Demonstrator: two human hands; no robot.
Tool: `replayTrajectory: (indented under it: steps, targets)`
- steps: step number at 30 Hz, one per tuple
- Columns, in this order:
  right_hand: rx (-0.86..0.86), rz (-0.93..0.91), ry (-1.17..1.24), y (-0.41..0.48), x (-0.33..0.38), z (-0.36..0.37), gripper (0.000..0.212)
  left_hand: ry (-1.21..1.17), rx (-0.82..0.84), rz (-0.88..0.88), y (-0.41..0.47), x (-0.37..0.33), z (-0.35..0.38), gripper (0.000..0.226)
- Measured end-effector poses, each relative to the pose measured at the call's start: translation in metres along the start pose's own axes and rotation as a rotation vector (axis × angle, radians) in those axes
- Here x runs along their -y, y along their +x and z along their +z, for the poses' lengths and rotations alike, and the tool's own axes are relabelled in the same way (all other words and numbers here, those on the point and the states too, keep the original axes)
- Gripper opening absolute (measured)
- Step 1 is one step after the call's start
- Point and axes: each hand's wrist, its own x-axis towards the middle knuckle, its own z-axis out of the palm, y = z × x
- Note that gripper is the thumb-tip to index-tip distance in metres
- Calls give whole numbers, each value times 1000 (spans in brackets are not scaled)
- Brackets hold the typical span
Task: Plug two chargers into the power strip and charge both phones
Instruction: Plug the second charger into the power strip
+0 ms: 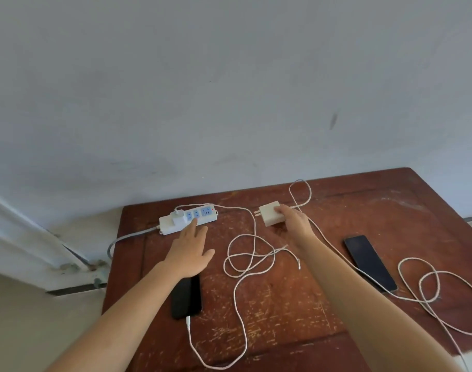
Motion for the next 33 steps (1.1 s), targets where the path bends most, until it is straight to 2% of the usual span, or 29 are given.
replayTrajectory:
  steps: [7,11,15,17,21,23,25,27,31,33]
  targets:
    - [116,52,-39,39,-16,42,31,64,48,72,41,21,21,70]
    - [159,107,-286,58,-36,57,29,65,56,61,61,27,32,68]
    - [247,148,-485,80,-50,82,36,93,43,-3,76,39,39,74]
    - [284,155,-563,94,-51,94,31,103,60,-29,78,45,44,76]
    - [244,95,-667,126,-43,115,35,130,42,-22,78,51,50,69]
    - [159,16,-657,140,-35,124,38,121,23,-21,79,52,51,67]
    - [150,-9,-575,151,-31,131,42,125,6,-15,81,53,53,66]
    - [204,-27,-583,156,-33,133,45,114,-7,-8,81,55,55,65]
    - [385,-10,-616,149,-41,128,34,85,-33,3,81,59,58,62]
    - [446,15,-603,147,-42,125,37,79,-42,10,81,61,59,61]
